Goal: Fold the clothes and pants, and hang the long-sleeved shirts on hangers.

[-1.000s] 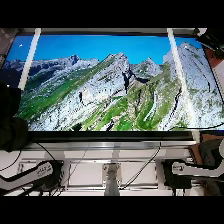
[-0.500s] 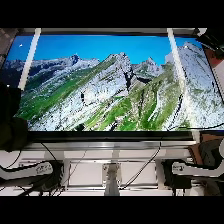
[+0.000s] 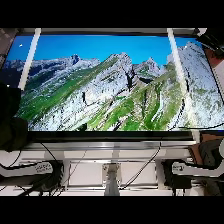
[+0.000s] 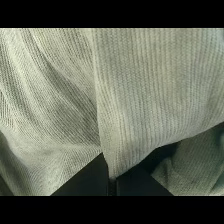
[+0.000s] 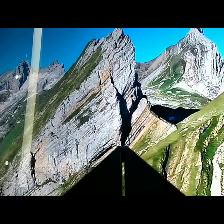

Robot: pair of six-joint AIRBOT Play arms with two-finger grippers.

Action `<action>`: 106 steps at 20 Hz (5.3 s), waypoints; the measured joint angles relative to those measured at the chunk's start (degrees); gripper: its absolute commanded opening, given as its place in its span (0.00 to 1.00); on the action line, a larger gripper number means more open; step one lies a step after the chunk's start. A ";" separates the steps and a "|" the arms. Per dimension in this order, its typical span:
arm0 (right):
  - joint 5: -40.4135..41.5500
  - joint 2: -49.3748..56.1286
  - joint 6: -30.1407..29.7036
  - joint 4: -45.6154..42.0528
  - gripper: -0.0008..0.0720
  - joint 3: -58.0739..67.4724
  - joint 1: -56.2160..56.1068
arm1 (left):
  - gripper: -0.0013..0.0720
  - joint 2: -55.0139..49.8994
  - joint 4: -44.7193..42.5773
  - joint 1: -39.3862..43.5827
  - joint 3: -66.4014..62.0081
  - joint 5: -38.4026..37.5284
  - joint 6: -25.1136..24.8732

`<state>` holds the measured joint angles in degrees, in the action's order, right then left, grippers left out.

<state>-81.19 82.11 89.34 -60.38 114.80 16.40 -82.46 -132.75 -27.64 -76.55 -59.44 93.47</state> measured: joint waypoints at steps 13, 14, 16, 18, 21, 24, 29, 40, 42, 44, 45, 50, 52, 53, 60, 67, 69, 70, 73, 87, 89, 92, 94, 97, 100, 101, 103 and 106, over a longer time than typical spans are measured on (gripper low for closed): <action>1.55 0.02 0.00 0.26 0.05 0.00 0.00 | 0.03 20.76 43.87 12.24 -7.50 27.54 5.20; 1.86 0.02 0.00 0.33 0.05 0.00 0.00 | 0.03 22.51 50.93 14.53 -8.68 31.10 3.52; 3.06 -0.07 0.00 0.22 0.05 0.00 0.00 | 0.03 24.98 63.12 19.91 -11.37 35.80 0.35; 4.94 -0.52 0.02 -0.72 0.05 0.07 0.00 | 0.03 26.21 72.04 26.36 -14.08 38.73 -2.62; 7.67 -1.62 0.04 -4.13 0.05 0.57 0.00 | 0.03 26.64 78.79 36.52 -16.41 40.35 -5.84; 9.44 -2.82 0.52 -7.82 0.05 1.49 0.04 | 0.03 25.29 81.66 45.00 -17.31 39.82 -7.28; 11.04 -4.37 1.73 -10.49 0.05 2.08 0.04 | 0.03 19.50 80.48 52.41 -17.75 33.11 -8.20; 11.28 -4.87 3.10 -10.40 0.05 1.88 0.04 | 0.03 -2.95 95.45 61.00 -17.84 25.99 -21.18; 11.13 -4.81 3.13 -10.40 0.05 0.98 0.04 | 0.04 -6.14 102.22 61.44 -17.86 27.34 -26.10; 10.67 -4.50 3.17 -10.45 0.10 -0.24 0.04 | 0.55 -8.22 106.57 61.66 -17.86 28.20 -30.03; 10.38 -4.15 3.17 -10.43 0.22 -0.68 0.04 | 0.75 -8.94 108.15 61.64 -17.88 29.07 -31.52; 8.76 -1.66 3.17 -10.43 0.39 -1.57 0.04 | 0.74 -9.92 111.60 58.93 -17.92 31.19 -34.99; 8.48 -0.74 3.17 -10.40 0.38 -1.68 0.04 | 0.38 -9.38 111.84 56.52 -17.92 31.36 -35.41; 8.22 -0.28 3.15 -10.40 0.32 -1.70 0.04 | 0.08 -9.07 111.86 55.12 -17.92 30.86 -35.52; 6.05 3.15 2.12 -9.90 0.05 -1.75 0.04 | 0.02 -8.07 108.43 39.87 -17.92 13.35 -34.42; -4.87 10.78 -3.91 1.81 0.05 -1.79 0.04 | 0.02 -7.58 75.43 32.39 -15.17 -7.23 -22.01; -8.81 13.88 -4.79 6.49 0.05 -1.81 0.04 | 0.02 -7.56 71.84 31.52 -11.67 -10.14 -21.90; -10.25 15.26 -5.09 8.76 0.05 -1.81 0.04 | 0.02 -7.56 71.28 30.91 -9.60 -10.64 -21.90; -11.80 18.01 -5.60 12.28 0.35 -1.81 0.04 | 0.04 -7.61 73.50 28.04 -4.02 -9.68 -20.55; -5.31 19.89 -5.99 13.92 0.67 -1.81 0.04 | 0.50 -13.90 80.61 30.97 1.36 -0.90 -11.32; -5.03 19.89 -5.99 13.94 0.67 -1.81 0.04 | 0.37 -14.97 80.78 31.76 1.38 0.11 -10.75; -4.72 19.89 -6.01 13.94 0.56 -1.73 0.04 | 0.02 -16.02 81.00 32.35 1.38 1.18 -10.01; -4.68 19.89 -6.01 13.99 0.16 -1.68 0.04 | 0.02 -16.17 82.34 32.26 1.38 1.66 -9.88; -4.76 19.89 -6.19 13.03 0.05 -1.62 0.04 | 0.02 -13.66 85.35 31.04 1.38 2.12 -11.02; -5.25 20.28 -6.21 9.53 0.05 -1.62 0.04 | 0.02 -6.45 83.30 28.85 1.38 2.38 -12.02; -5.75 20.74 -6.21 8.46 0.05 -1.62 0.04 | 0.02 -3.54 80.52 28.22 1.38 2.36 -11.30; -7.34 22.14 -6.16 7.30 0.05 -1.68 0.04 | 0.03 2.62 72.11 27.32 1.38 1.79 -8.33; -9.20 24.44 -5.14 6.64 0.06 -1.75 0.04 | 0.03 9.42 63.73 26.75 1.38 -0.02 -5.33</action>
<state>-90.39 106.54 84.20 -53.74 113.06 16.45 -73.03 -69.01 -0.89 -75.18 -59.46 88.14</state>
